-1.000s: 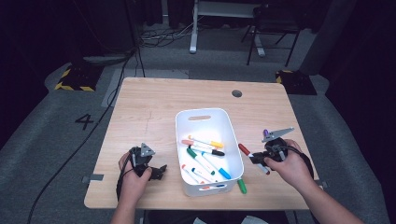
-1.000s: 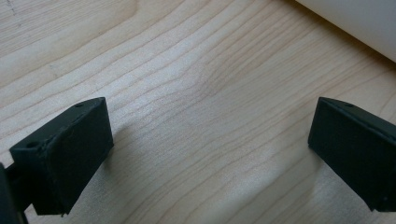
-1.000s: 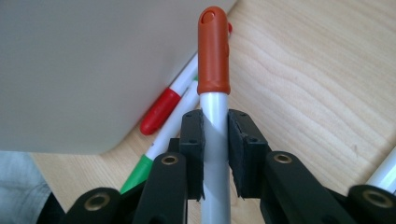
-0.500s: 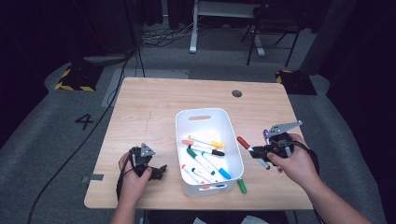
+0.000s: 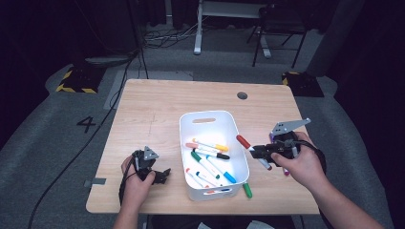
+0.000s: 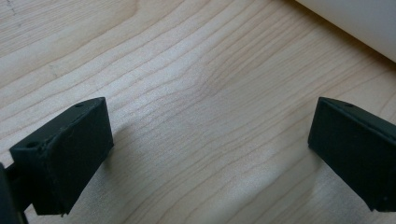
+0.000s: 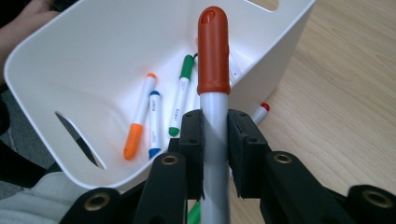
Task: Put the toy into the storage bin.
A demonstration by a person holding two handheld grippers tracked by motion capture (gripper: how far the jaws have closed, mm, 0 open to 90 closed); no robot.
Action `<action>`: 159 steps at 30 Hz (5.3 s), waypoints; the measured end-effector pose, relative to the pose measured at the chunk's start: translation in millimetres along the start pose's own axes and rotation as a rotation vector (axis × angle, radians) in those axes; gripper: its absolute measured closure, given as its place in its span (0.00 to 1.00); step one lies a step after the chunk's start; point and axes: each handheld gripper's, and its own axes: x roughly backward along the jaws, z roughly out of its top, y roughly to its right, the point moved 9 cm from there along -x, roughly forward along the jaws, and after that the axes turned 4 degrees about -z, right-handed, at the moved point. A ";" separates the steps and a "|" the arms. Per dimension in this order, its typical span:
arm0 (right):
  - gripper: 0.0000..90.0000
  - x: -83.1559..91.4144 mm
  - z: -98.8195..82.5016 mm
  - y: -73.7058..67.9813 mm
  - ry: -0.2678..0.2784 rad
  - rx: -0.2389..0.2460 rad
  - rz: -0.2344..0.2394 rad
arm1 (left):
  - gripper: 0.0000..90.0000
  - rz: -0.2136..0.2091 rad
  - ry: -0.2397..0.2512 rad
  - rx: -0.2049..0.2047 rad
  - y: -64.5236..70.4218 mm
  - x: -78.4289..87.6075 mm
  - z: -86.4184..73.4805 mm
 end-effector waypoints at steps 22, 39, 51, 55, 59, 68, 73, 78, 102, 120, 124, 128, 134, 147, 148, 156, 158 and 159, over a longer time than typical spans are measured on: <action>0.86 -16.2 31.8 -42.5 0.013 0.084 0.087 | 0.00 0.001 0.001 0.002 0.0 0.0 0.0; 0.86 -39.7 29.8 -59.4 -0.046 0.149 0.101 | 0.00 0.002 0.000 -0.002 -0.3 0.1 0.1; 0.86 -57.9 15.8 -65.0 -0.120 0.226 0.069 | 0.00 0.000 0.000 0.000 0.0 0.0 0.0; 0.86 -63.7 11.5 -65.8 -0.152 0.247 0.061 | 0.00 0.000 0.000 -0.002 -0.1 0.0 0.0; 0.86 -70.4 7.5 -66.7 -0.179 0.269 0.058 | 0.00 0.000 0.000 0.002 0.1 0.0 0.0; 0.86 -78.8 6.1 -67.5 -0.207 0.310 0.051 | 0.00 0.000 0.000 -0.001 -0.1 0.0 0.0; 0.86 -83.5 2.1 -70.9 -0.247 0.315 0.054 | 0.00 0.001 -0.001 -0.002 -0.2 0.1 0.0; 0.86 -89.7 -2.0 -73.4 -0.270 0.323 0.057 | 0.00 0.001 0.000 0.002 0.0 0.0 0.0; 0.64 -24.2 24.9 -43.2 -0.016 0.155 0.015 | 0.00 0.000 -0.001 0.000 -0.1 0.1 0.0; 0.64 -5.2 1.3 -2.5 0.005 0.027 -0.028 | 0.00 -0.001 0.000 0.000 0.1 0.0 0.0; 0.64 -8.0 -5.5 3.1 -0.004 0.008 -0.035 | 0.00 0.000 0.001 0.001 0.0 0.0 0.1; 0.63 -16.7 -17.1 9.4 -0.023 -0.006 -0.041 | 0.00 -0.001 0.000 0.000 0.0 0.0 0.0; 0.62 -35.1 -35.8 12.6 -0.060 -0.027 -0.031 | 0.00 0.000 0.001 -0.001 -0.2 0.0 0.1; 0.61 -77.6 -72.8 14.7 -0.152 -0.052 -0.013 | 0.00 0.003 -0.002 0.003 0.2 0.4 -0.3; 0.61 -80.6 -75.3 14.5 -0.157 -0.054 -0.009 | 0.00 0.004 -0.003 0.003 0.2 0.5 -0.4; 0.61 -96.0 -89.4 15.7 -0.187 -0.035 -0.017 | 0.00 0.003 -0.002 0.003 0.2 0.4 -0.3; 0.61 -98.4 -91.3 14.8 -0.191 -0.040 -0.014 | 0.00 0.003 -0.001 0.003 0.2 0.4 -0.2; 0.61 -99.2 -92.0 14.3 -0.194 -0.040 -0.011 | 0.00 0.003 -0.002 0.003 0.2 0.4 -0.3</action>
